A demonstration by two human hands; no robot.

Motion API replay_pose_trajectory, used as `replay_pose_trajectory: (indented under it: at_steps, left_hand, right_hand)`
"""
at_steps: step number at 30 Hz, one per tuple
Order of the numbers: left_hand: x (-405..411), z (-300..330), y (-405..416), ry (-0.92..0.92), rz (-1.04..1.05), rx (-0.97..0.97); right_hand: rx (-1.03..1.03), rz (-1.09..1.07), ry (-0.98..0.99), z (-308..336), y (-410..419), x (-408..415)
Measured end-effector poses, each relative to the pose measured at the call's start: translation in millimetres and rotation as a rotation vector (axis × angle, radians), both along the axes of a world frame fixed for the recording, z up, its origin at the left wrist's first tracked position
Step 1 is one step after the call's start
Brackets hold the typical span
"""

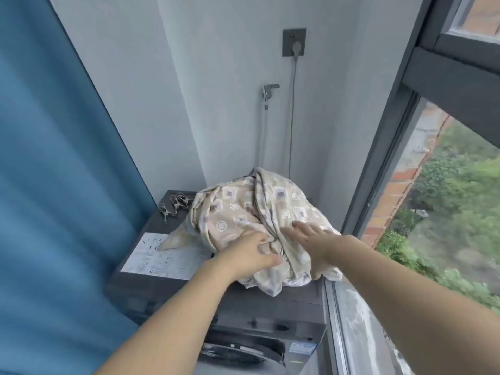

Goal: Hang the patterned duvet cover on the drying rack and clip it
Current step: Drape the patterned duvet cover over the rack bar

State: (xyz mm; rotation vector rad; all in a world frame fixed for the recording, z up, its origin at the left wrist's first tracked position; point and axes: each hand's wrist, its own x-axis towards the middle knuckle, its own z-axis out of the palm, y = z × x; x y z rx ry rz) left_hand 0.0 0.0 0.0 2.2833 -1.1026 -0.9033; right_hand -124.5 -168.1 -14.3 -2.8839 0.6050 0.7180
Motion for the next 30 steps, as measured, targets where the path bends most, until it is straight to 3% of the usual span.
replay_pose_trajectory:
  at_steps: [3,7,11,15,18,20,22,26,28,30]
  left_hand:
    - [3,-34,-6,-0.257,-0.096,0.215]
    - [14,-51,-15,-0.381,-0.029,0.115]
    - [23,-24,-17,-0.178,0.194,-0.165]
    - [23,15,-7,-0.293,0.325,-0.356]
    - [13,28,4,-0.102,0.195,-0.135]
    - [9,22,7,-0.171,0.109,0.002]
    - [6,10,6,-0.208,0.147,0.003]
    - [3,21,-8,-0.212,0.386,-0.454]
    - [3,51,-15,-0.346,0.44,-0.571]
    - [4,88,-22,-0.36,0.466,-0.673]
  right_hand:
    - [-0.216,0.104,-0.071,-24,-4,8]
    - [-0.271,0.118,-0.229,-39,-19,21]
    - [0.122,-0.034,-0.453,-23,-41,31]
    - [0.347,-0.213,-0.776,6,-45,44]
    - [0.554,-0.346,-0.928,21,-37,45]
    - [0.656,-0.389,-0.973,30,-32,44]
    - [0.761,-0.404,-0.994,43,-24,46]
    - [0.938,-0.436,-1.127,70,-17,46]
    - [0.994,-0.459,-1.269,91,-16,44]
    - [1.016,-0.49,-1.402,121,-12,40]
